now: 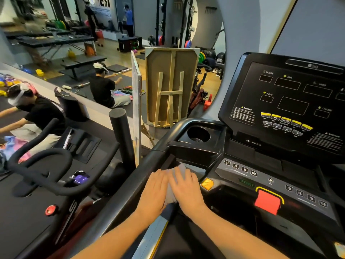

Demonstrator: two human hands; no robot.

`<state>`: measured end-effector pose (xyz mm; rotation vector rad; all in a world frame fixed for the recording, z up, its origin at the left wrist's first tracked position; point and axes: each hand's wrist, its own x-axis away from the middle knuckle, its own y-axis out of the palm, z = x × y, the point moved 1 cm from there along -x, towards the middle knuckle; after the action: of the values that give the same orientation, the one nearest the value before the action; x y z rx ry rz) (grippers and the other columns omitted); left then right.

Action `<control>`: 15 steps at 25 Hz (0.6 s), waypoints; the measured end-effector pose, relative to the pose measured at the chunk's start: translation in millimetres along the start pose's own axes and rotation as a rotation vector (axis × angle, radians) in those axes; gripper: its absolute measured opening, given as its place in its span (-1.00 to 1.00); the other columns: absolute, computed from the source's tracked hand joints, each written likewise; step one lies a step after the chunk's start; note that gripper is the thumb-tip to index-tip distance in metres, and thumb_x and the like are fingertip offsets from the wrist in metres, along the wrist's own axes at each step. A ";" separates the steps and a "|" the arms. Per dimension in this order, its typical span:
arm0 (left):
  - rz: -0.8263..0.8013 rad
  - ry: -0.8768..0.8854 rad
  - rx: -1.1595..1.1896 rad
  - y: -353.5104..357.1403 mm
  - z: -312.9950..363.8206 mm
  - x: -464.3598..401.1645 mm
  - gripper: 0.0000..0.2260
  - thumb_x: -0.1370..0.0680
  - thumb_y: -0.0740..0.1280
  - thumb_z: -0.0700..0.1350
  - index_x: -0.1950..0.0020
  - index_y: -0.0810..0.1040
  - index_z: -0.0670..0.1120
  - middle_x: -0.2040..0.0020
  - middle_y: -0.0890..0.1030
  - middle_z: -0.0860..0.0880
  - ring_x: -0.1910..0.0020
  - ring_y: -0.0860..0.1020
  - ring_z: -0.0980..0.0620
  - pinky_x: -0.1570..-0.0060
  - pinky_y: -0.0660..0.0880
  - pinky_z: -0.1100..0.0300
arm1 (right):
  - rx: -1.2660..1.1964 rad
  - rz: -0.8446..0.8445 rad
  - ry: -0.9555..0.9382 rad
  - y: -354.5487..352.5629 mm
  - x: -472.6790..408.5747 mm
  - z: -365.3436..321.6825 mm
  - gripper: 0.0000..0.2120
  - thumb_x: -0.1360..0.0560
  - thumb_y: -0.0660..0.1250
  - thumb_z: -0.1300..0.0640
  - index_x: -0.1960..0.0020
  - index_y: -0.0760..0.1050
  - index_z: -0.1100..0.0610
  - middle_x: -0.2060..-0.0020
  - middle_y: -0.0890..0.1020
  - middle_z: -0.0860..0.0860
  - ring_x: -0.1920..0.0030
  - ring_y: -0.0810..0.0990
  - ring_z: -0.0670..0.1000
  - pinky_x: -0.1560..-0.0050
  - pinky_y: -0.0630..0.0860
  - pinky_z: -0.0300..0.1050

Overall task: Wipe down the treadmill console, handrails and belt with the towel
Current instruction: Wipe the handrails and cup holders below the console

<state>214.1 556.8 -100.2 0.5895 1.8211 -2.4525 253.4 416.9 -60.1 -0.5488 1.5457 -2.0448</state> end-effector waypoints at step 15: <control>-0.185 -0.148 0.073 -163.5 -27.3 -72.9 -0.36 -0.32 0.53 0.03 -0.34 0.39 -0.02 -0.14 0.51 -0.02 -0.10 0.52 -0.02 -0.12 0.55 0.05 | -0.398 -0.079 -0.255 -163.1 -77.8 53.2 -0.18 -0.17 0.61 -0.06 -0.34 0.34 0.01 -0.13 0.38 -0.01 -0.14 0.41 0.07 -0.17 0.50 0.10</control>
<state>249.2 619.0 66.2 0.2434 1.8102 -2.6081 320.8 460.4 110.4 -0.9918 1.7998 -1.6439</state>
